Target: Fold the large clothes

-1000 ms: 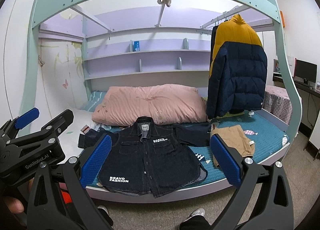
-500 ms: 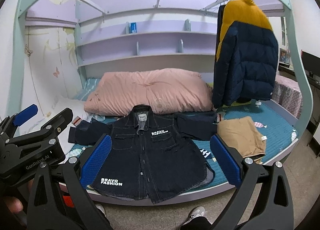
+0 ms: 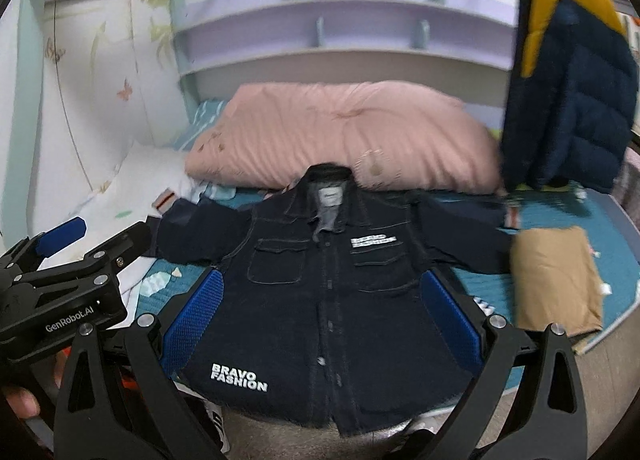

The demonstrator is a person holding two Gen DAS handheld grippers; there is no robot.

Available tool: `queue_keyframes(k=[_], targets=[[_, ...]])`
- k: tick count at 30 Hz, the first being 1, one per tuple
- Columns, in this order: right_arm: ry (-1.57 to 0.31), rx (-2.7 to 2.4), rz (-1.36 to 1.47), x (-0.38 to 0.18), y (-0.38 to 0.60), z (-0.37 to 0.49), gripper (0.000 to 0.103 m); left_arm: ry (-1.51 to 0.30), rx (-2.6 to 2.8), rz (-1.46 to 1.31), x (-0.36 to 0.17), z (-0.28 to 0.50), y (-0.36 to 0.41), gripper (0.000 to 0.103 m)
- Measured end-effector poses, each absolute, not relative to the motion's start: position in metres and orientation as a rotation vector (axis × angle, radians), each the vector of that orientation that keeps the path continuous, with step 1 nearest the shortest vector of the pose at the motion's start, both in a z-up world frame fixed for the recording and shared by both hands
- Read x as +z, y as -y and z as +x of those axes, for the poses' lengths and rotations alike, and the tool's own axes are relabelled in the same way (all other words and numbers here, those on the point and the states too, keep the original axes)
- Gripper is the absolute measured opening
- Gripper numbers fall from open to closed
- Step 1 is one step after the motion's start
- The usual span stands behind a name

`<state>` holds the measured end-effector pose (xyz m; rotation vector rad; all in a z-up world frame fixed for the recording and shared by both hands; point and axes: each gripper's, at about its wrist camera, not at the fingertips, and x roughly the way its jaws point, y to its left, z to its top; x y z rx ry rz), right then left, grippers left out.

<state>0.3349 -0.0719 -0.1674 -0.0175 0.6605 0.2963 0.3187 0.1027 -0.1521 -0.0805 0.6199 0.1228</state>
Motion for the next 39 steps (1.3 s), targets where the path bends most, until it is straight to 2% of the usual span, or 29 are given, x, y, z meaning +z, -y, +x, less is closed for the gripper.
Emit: queue_keyframes(k=[11, 18, 19, 20, 21, 22, 24, 27, 39], targets=[[-0.792, 0.413, -0.108, -0.237, -0.026, 0.453, 0.095, -0.804, 0.245, -0.234, -0.235, 0.415, -0.222, 0.098], [-0.874, 0.439, -0.136, -0.295, -0.076, 0.52, 0.094, -0.891, 0.371, -0.376, -0.309, 0.465, -0.332, 0.098], [-0.88, 0.447, -0.141, -0.302, -0.082, 0.528, 0.089, -0.908, 0.382, -0.399, -0.317, 0.469, -0.346, 0.098], [-0.893, 0.451, -0.151, -0.311, -0.092, 0.537, 0.067, -0.911, 0.38, -0.436, -0.325, 0.473, -0.361, 0.098], [-0.915, 0.456, -0.157, -0.319, -0.098, 0.546, 0.05, -0.913, 0.384, -0.455, -0.33, 0.475, -0.371, 0.098], [-0.938, 0.472, -0.149, -0.328, -0.104, 0.555, 0.044, -0.915, 0.403, -0.471, -0.336, 0.477, -0.383, 0.098], [-0.974, 0.49, -0.14, -0.343, -0.112, 0.568, 0.023, -0.907, 0.43, -0.484, -0.345, 0.48, -0.405, 0.098], [-0.996, 0.521, -0.118, -0.36, -0.125, 0.581, 0.013, -0.91, 0.469, -0.517, -0.36, 0.481, -0.431, 0.098], [-1.058, 0.578, -0.027, -0.394, -0.145, 0.603, 0.015, -0.949, 0.483, -0.493, -0.398, 0.51, -0.474, 0.096]])
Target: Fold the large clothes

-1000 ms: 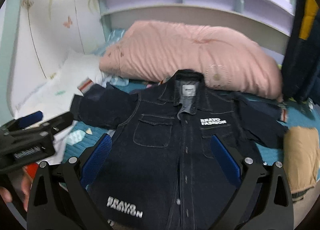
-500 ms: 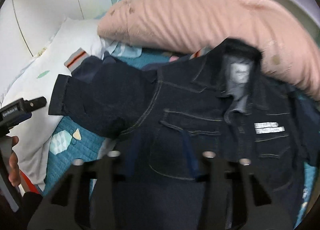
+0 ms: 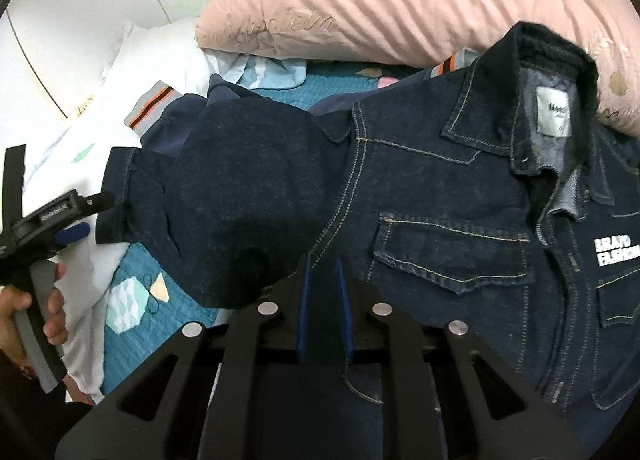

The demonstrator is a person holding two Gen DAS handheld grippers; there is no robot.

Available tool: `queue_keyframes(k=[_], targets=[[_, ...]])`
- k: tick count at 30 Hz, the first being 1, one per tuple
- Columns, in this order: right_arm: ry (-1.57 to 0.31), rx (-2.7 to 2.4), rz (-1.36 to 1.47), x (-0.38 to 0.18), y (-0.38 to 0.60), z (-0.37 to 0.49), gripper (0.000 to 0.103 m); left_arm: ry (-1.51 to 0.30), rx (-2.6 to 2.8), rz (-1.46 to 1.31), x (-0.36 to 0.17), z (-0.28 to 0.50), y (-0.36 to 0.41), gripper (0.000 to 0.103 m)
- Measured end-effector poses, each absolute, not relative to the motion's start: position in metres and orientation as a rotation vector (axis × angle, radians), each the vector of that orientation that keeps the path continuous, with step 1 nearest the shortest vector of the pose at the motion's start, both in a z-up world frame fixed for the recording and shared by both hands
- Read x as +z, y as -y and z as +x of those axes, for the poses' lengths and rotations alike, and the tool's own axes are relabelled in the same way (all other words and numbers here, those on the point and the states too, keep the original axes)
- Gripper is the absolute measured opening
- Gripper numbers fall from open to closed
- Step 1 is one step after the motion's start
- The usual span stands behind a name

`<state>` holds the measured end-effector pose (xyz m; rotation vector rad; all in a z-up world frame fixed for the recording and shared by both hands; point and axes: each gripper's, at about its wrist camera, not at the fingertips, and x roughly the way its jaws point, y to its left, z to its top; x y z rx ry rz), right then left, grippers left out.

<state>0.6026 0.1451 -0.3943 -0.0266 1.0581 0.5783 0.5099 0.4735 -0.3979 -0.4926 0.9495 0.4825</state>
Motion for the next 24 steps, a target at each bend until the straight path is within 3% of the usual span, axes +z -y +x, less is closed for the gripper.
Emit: queue_keyframes(k=[1, 2, 5, 6, 8, 10, 14, 24], targets=[[-1.061, 0.582, -0.019, -0.395, -0.145, 0.603, 0.015, -0.949, 0.475, -0.481, -0.398, 0.512, -0.472, 0.091], [-1.063, 0.592, -0.008, -0.397, -0.146, 0.605, 0.015, -0.953, 0.461, -0.463, -0.396, 0.515, -0.469, 0.071], [-1.072, 0.598, 0.014, -0.4, -0.148, 0.608, 0.015, -0.978, 0.419, -0.461, -0.4, 0.523, -0.467, 0.05], [-1.076, 0.602, 0.021, -0.402, -0.15, 0.609, 0.015, -0.986, 0.424, -0.457, -0.403, 0.524, -0.468, 0.027], [-1.081, 0.607, 0.025, -0.404, -0.152, 0.61, 0.013, -0.999, 0.402, -0.48, -0.406, 0.523, -0.47, 0.01], [-1.081, 0.616, 0.027, -0.406, -0.153, 0.609, 0.012, -0.963, 0.375, -0.491, -0.399, 0.518, -0.468, 0.009], [-1.122, 0.643, 0.042, -0.419, -0.158, 0.612, 0.001, -0.887, 0.32, -0.46, -0.36, 0.5, -0.451, 0.008], [-1.207, 0.669, 0.092, -0.449, -0.162, 0.626, 0.001, -0.675, 0.063, -0.397, -0.238, 0.495, -0.361, 0.008]])
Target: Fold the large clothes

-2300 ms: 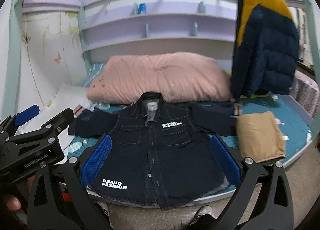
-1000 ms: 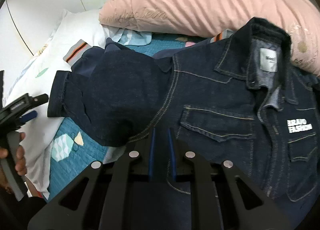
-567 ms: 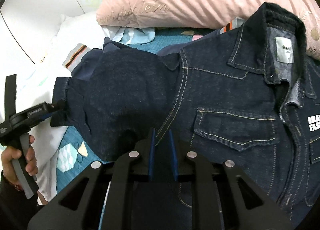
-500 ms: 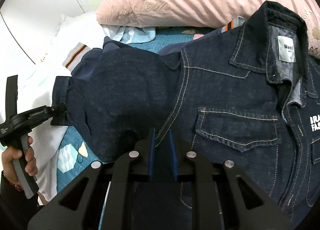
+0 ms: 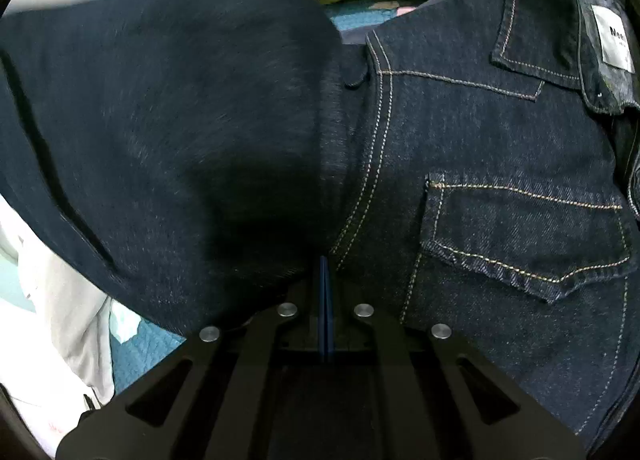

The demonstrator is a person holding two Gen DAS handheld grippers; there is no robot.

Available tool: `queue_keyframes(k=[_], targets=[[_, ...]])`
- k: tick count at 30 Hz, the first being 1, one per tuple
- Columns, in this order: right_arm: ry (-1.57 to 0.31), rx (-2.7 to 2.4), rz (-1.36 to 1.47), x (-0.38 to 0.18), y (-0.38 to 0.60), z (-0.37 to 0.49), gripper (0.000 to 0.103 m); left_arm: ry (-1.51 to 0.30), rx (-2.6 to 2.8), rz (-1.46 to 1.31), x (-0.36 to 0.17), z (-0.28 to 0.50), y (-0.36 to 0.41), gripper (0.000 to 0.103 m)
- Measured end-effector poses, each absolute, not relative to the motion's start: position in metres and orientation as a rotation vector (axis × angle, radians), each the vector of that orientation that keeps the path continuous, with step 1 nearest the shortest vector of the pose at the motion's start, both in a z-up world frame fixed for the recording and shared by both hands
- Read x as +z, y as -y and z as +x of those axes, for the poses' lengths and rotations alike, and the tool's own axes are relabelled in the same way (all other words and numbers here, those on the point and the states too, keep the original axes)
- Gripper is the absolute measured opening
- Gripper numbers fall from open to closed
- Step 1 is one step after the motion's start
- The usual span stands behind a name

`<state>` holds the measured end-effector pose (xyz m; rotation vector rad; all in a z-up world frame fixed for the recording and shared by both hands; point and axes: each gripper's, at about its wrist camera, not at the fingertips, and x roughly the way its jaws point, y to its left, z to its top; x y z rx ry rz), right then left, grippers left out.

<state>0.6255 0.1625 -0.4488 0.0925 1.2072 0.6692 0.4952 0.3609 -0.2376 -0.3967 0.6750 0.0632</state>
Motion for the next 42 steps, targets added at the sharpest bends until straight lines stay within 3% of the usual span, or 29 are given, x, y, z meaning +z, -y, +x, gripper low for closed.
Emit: queue_keyframes(k=[6, 11, 21, 31, 33, 34, 37, 38, 39, 42], targets=[[-1.138, 0.637, 0.235, -0.42, -0.085, 0.624, 0.001, -0.672, -0.078, -0.349, -0.212, 0.531, -0.267, 0.008], [-1.07, 0.506, 0.218, -0.396, 0.019, 0.616, 0.004, -0.739, -0.175, -0.371, -0.226, 0.567, -0.184, 0.008], [-1.052, 0.228, 0.237, -0.404, 0.21, 0.597, 0.004, -0.935, -0.16, -0.431, -0.345, 0.639, -0.056, 0.008], [-1.077, 0.134, 0.309, -0.426, 0.283, 0.574, 0.004, -1.01, -0.057, -0.369, -0.41, 0.678, 0.015, 0.009], [-1.076, 0.118, 0.333, -0.429, 0.29, 0.574, 0.004, -1.056, -0.046, -0.343, -0.426, 0.685, 0.022, 0.014], [-1.077, 0.107, 0.34, -0.432, 0.292, 0.575, 0.004, -1.075, -0.057, -0.351, -0.433, 0.688, 0.022, 0.027], [-1.087, 0.096, 0.366, -0.438, 0.299, 0.576, 0.004, -1.097, -0.116, -0.382, -0.446, 0.692, 0.02, 0.045], [-1.089, 0.096, 0.363, -0.439, 0.299, 0.577, 0.004, -1.101, -0.169, -0.392, -0.446, 0.693, 0.023, 0.071], [-1.088, 0.096, 0.359, -0.439, 0.299, 0.577, 0.004, -1.123, -0.242, -0.393, -0.446, 0.697, 0.029, 0.082], [-1.081, 0.096, 0.377, -0.439, 0.301, 0.577, 0.004, -1.146, -0.275, -0.336, -0.439, 0.7, 0.038, 0.087]])
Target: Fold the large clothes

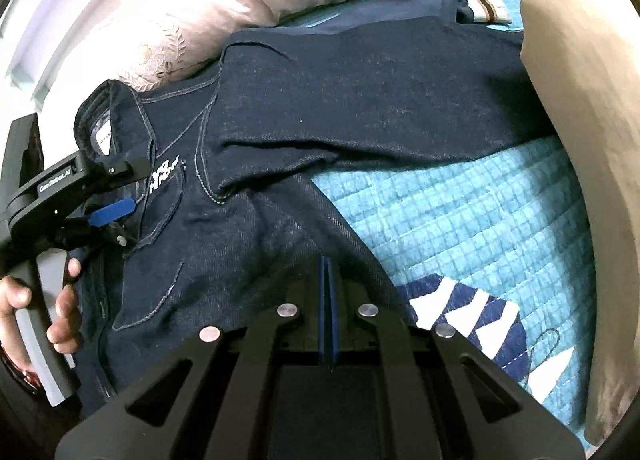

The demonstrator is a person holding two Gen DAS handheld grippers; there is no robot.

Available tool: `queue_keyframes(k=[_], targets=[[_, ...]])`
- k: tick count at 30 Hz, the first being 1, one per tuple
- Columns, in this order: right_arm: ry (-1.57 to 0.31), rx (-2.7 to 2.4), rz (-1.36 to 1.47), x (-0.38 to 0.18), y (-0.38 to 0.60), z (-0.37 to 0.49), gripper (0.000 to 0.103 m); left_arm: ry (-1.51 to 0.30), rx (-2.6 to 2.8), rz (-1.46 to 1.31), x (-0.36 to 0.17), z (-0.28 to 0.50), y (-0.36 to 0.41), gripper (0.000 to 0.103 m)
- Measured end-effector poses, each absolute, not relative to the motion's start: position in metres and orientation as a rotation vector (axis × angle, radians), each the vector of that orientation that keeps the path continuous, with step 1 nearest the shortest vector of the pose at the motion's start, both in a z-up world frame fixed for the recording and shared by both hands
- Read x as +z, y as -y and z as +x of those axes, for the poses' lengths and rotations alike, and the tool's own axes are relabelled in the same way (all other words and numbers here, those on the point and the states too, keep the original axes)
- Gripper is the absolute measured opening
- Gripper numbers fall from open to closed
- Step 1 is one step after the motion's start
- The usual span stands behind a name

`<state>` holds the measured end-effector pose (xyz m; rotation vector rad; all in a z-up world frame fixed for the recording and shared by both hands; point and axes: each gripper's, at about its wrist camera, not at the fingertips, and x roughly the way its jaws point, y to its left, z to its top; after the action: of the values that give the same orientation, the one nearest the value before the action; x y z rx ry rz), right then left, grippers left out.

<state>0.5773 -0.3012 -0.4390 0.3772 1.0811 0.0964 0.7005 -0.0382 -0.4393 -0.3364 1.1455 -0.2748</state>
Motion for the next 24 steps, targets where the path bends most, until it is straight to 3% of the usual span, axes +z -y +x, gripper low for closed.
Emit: queue_keyframes(k=[4, 8, 12, 18, 24], targets=[[-1.044, 0.066, 0.464, -0.435, 0.317, 0.574, 0.004, -1.112, -0.333, -0.425, -0.427, 0.691, 0.035, 0.087], [-0.977, 0.015, 0.551, -0.426, 0.338, 0.571, 0.005, -1.039, -0.303, -0.301, -0.407, 0.674, 0.049, 0.088], [-0.906, -0.095, 0.759, -0.429, 0.374, 0.573, 0.023, -0.995, -0.211, -0.07, -0.406, 0.661, 0.068, 0.088], [-0.84, -0.234, 0.961, -0.445, 0.403, 0.581, 0.03, -1.058, -0.148, 0.031, -0.431, 0.662, 0.069, 0.088], [-0.809, -0.324, 0.988, -0.452, 0.413, 0.593, 0.032, -1.065, -0.123, 0.134, -0.442, 0.66, 0.077, 0.09]])
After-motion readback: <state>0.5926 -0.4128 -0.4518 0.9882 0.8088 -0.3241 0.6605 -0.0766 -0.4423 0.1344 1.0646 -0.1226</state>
